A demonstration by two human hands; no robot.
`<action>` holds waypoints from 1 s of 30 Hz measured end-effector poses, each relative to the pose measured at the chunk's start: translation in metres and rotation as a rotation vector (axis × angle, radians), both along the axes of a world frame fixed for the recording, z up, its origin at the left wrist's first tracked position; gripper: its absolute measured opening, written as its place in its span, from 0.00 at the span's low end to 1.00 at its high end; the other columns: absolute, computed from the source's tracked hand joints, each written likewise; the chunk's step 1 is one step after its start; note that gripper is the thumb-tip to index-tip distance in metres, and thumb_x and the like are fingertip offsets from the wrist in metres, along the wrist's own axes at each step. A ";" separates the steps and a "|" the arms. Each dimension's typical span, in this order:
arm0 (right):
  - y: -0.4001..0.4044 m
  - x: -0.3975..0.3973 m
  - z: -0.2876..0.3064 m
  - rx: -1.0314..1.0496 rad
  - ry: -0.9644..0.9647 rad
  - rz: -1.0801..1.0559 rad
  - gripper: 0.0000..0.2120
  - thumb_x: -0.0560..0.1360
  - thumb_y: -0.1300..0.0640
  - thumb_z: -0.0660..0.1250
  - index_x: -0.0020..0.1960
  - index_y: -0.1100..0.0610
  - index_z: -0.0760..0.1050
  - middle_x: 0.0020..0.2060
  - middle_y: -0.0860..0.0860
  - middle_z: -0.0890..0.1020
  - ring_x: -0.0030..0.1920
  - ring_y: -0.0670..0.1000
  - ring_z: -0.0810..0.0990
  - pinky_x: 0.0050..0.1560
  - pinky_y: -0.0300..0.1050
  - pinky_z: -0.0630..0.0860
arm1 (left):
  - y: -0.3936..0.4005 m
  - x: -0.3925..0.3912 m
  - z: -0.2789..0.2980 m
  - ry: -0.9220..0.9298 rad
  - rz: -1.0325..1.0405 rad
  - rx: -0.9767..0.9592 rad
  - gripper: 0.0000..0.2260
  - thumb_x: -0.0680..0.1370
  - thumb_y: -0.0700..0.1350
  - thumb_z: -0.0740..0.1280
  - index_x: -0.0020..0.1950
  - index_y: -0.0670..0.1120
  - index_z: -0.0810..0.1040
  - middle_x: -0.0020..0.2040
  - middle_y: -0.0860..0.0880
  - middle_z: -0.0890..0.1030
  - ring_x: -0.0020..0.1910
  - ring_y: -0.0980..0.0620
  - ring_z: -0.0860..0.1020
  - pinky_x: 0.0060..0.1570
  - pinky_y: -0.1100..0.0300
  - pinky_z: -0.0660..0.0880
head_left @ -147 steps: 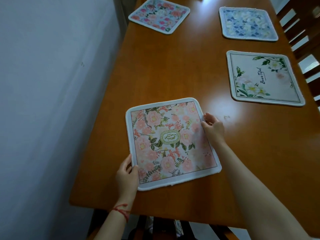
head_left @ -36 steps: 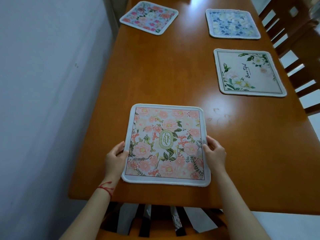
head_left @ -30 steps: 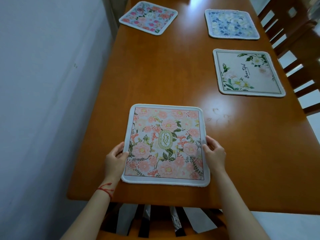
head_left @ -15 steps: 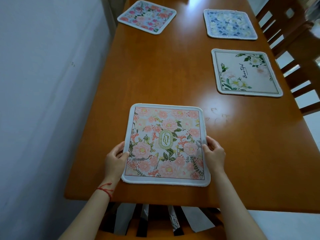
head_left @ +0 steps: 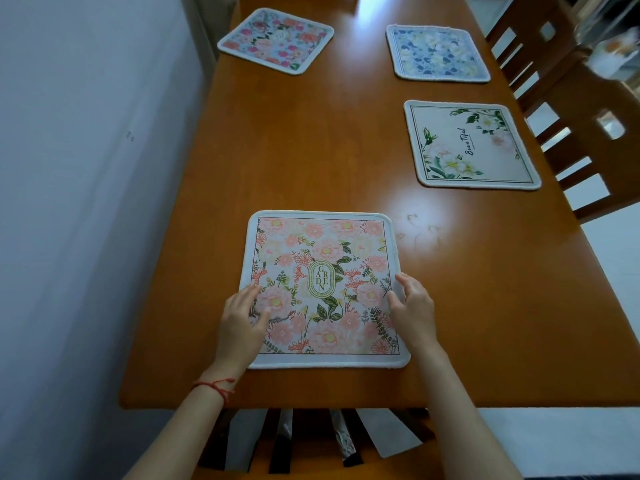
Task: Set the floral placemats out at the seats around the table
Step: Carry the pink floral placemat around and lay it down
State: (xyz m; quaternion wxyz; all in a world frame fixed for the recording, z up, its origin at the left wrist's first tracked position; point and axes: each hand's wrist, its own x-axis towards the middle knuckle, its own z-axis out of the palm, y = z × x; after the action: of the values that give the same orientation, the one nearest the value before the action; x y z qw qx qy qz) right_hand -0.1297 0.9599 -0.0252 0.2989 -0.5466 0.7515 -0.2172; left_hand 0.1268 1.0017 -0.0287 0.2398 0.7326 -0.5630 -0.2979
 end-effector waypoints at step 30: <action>0.164 -0.171 0.065 -0.080 0.424 -0.351 0.23 0.77 0.52 0.61 0.70 0.60 0.65 0.69 0.57 0.69 0.69 0.55 0.66 0.67 0.49 0.64 | -0.011 -0.242 0.050 -0.496 -0.985 -0.313 0.24 0.76 0.55 0.54 0.61 0.40 0.76 0.59 0.41 0.79 0.60 0.41 0.77 0.56 0.45 0.74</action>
State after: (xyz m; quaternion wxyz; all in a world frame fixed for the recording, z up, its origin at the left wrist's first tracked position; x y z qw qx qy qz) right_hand -0.3007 1.1242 0.0398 0.0711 -0.4524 0.8714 -0.1759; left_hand -0.1154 0.9907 0.0217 0.0390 0.3877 -0.9147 -0.1070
